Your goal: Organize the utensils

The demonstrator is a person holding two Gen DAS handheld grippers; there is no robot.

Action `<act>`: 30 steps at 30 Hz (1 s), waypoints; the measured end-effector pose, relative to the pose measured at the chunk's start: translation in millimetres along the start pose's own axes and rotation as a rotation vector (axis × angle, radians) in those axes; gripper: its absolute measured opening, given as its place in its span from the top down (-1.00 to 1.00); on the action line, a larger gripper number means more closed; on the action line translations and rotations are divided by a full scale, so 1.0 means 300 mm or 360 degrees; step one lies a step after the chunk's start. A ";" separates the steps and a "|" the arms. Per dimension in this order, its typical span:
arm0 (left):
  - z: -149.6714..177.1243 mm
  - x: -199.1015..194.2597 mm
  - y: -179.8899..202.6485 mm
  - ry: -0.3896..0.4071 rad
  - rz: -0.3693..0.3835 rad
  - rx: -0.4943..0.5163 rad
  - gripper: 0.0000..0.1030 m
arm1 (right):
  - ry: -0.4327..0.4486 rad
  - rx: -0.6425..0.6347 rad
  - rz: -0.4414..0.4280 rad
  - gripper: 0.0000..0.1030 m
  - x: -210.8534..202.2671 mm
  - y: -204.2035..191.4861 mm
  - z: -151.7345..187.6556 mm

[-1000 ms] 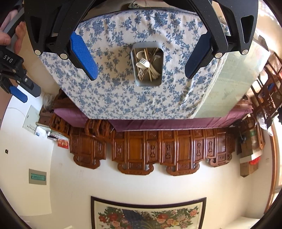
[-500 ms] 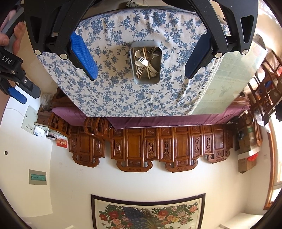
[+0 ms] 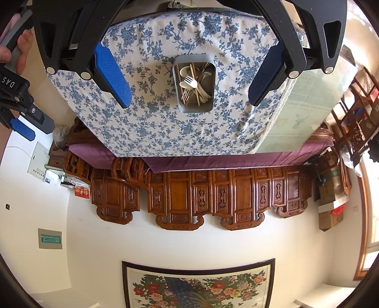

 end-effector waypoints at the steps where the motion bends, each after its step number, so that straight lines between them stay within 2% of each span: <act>1: -0.001 -0.002 -0.002 0.0000 -0.0001 -0.0002 -0.85 | 0.0000 0.0001 -0.0002 -0.95 -0.001 0.000 0.001; 30: -0.006 -0.008 0.000 0.0012 -0.0005 0.0002 -0.85 | 0.0004 0.0005 -0.0003 -0.95 -0.007 -0.011 -0.002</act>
Point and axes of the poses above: each gripper's, at about its wrist camera, not at the fingertips, and x roughly the way its jaws point, y to its right, z to its underside, the point moved 4 cm from there along x, roughly the way its jaws point, and after that the axes turned 12 degrees about y, right-handed, at the moved point
